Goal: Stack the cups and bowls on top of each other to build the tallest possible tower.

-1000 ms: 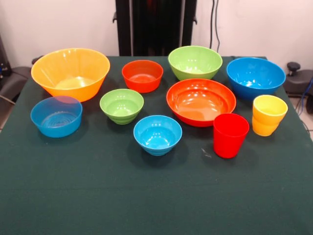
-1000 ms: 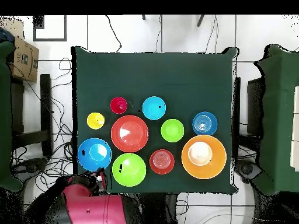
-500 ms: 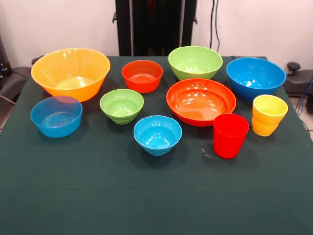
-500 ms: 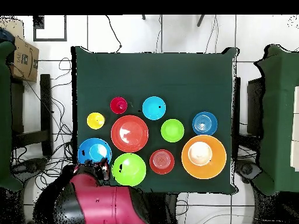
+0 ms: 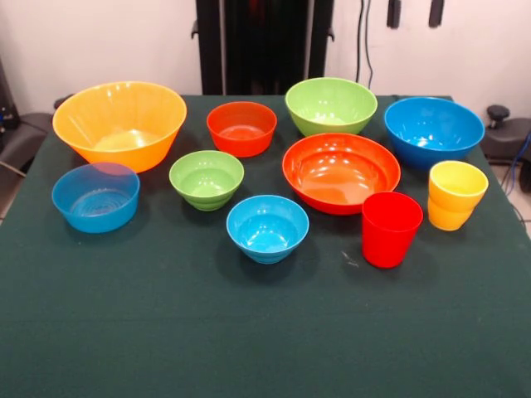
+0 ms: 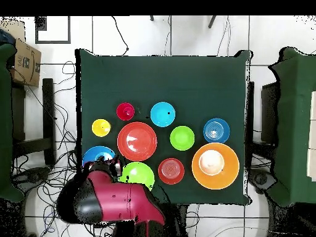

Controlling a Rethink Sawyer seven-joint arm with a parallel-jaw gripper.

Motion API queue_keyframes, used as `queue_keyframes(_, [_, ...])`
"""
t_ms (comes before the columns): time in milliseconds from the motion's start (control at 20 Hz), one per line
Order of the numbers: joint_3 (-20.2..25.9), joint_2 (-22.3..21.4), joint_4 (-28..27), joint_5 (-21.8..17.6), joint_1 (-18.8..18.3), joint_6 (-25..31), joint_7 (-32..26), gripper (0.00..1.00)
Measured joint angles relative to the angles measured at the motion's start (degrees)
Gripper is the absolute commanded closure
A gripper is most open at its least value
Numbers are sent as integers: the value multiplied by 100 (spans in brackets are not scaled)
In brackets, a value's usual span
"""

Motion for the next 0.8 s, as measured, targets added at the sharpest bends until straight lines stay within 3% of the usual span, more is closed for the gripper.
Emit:
queue_keyframes(350, [-4,467,40,1,9,-24,0,0])
queue_keyframes(800, [-8,689,88,4,49,-24,0,0])
